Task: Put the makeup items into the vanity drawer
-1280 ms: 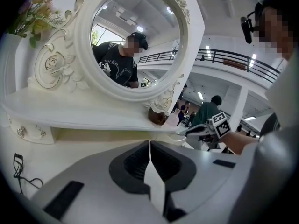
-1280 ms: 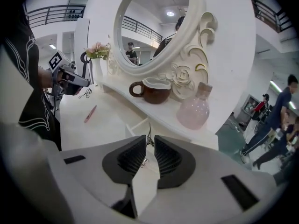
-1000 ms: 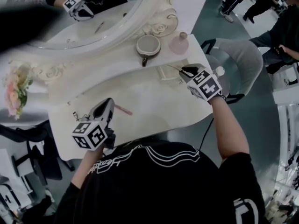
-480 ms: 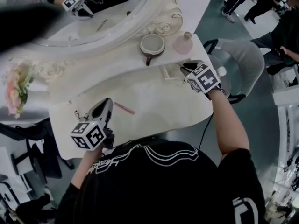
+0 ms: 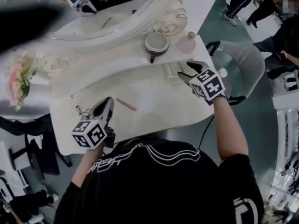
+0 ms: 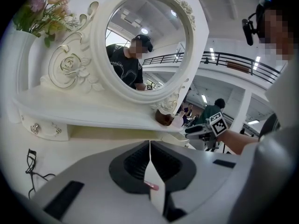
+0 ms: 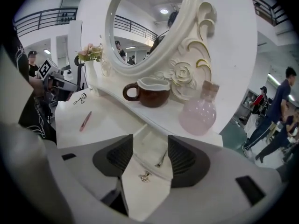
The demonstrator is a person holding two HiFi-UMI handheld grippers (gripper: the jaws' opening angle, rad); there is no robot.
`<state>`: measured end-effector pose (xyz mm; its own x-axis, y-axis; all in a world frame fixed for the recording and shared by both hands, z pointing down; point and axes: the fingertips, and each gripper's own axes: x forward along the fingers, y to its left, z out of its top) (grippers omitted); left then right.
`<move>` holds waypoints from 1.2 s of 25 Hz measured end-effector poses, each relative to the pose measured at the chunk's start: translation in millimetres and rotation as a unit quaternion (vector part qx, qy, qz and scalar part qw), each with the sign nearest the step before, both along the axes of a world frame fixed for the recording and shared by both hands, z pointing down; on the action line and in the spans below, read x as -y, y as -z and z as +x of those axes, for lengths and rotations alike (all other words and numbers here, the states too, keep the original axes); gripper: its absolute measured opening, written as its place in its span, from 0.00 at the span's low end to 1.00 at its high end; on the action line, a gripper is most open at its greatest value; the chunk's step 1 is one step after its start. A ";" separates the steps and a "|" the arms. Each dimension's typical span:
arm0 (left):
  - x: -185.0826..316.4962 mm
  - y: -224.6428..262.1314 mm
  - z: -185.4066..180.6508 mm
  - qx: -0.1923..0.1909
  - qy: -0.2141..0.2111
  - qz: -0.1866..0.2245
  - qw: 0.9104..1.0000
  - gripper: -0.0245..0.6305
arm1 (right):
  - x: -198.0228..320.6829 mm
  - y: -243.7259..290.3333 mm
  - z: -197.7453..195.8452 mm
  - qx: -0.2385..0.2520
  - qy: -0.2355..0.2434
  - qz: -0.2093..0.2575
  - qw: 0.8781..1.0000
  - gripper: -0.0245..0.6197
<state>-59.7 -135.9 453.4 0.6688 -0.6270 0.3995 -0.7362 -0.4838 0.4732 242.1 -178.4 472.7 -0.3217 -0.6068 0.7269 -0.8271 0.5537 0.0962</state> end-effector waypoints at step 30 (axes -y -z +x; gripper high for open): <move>-71.4 -30.7 -87.6 -0.011 0.111 -0.027 0.993 0.08 | -77.5 -62.8 -246.8 0.079 0.180 -0.045 0.979 0.44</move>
<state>-147.3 -64.5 484.2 0.5263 -0.7380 0.4223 -0.8105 -0.2854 0.5115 -4.7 -101.0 535.5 -0.6166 -0.3687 0.6956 -0.5767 0.8130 -0.0802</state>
